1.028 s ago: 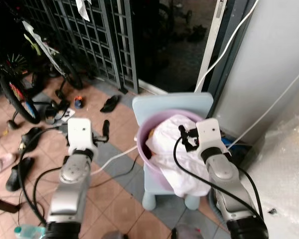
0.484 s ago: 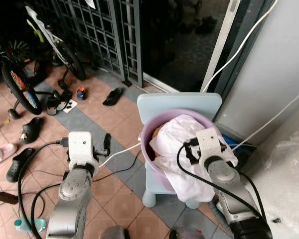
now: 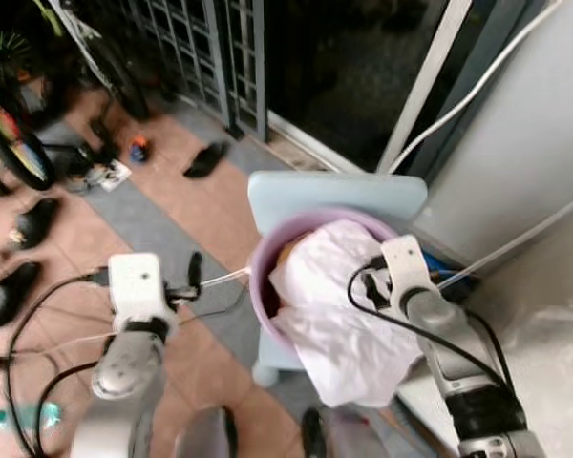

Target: Clothes washing

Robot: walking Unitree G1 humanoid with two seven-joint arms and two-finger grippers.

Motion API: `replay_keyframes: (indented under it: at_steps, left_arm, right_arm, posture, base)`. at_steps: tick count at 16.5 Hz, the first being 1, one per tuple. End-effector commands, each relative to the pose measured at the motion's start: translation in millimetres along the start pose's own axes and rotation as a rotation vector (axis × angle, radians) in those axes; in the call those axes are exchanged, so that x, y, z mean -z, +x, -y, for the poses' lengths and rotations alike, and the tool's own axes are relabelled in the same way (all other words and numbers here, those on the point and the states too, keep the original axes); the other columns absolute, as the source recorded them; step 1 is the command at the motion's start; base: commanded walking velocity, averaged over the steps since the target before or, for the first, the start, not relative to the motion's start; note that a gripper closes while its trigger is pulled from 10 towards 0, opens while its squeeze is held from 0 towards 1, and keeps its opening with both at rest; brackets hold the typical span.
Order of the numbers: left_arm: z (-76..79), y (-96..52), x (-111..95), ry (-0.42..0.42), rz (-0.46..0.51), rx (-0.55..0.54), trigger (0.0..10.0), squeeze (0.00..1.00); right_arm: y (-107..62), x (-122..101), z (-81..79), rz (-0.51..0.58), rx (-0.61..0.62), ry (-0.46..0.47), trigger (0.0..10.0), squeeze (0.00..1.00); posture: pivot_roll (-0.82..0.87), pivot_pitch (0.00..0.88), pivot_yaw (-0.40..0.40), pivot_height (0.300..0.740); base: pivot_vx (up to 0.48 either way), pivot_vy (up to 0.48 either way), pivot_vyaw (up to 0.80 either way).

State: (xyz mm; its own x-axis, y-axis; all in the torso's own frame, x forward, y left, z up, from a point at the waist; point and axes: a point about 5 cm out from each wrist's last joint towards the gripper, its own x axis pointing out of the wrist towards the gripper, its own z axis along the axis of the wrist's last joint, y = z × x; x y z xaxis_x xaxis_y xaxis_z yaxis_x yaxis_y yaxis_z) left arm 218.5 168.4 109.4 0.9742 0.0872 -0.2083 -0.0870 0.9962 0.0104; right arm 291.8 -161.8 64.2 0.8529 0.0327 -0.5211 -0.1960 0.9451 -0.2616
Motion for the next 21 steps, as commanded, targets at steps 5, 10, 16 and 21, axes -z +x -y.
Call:
replay_keyframes:
  at_steps: [5, 10, 16, 21]
  left_arm:
    - [6.5, -28.8, 11, -0.028, -0.095, -0.025, 10.0, 0.0]
    - [6.6, -47.9, 7, -0.021, -0.13, -0.033, 10.0, 0.0]
    - [8.7, -52.0, 8, -0.022, -0.164, -0.037, 10.0, 0.0]
    - [8.0, -49.3, 6, -0.029, -0.17, -0.045, 10.0, 0.0]
  right_arm:
    - [21.4, 25, -30.1, -0.143, -0.12, 0.02, 10.0, 0.0]
    - [45.8, 10, -48.9, -0.072, -0.035, -0.022, 0.0, 0.0]
    - [49.0, 12, -58.4, -0.075, -0.037, 0.004, 0.0, 0.0]
    - [49.2, 19, -54.5, -0.086, -0.033, 0.024, 0.0, 0.0]
  posture:
    - [0.09, 0.292, -0.058, 0.74]
    - [0.17, 0.32, -0.076, 0.74]
    - [0.17, 0.345, -0.088, 0.74]
    - [0.16, 0.342, -0.09, 0.74]
  base:
    - [0.0, 0.0, 0.0]
    - [0.0, 0.0, 0.0]
    - [0.0, 0.0, 0.0]
    - [0.0, 0.0, 0.0]
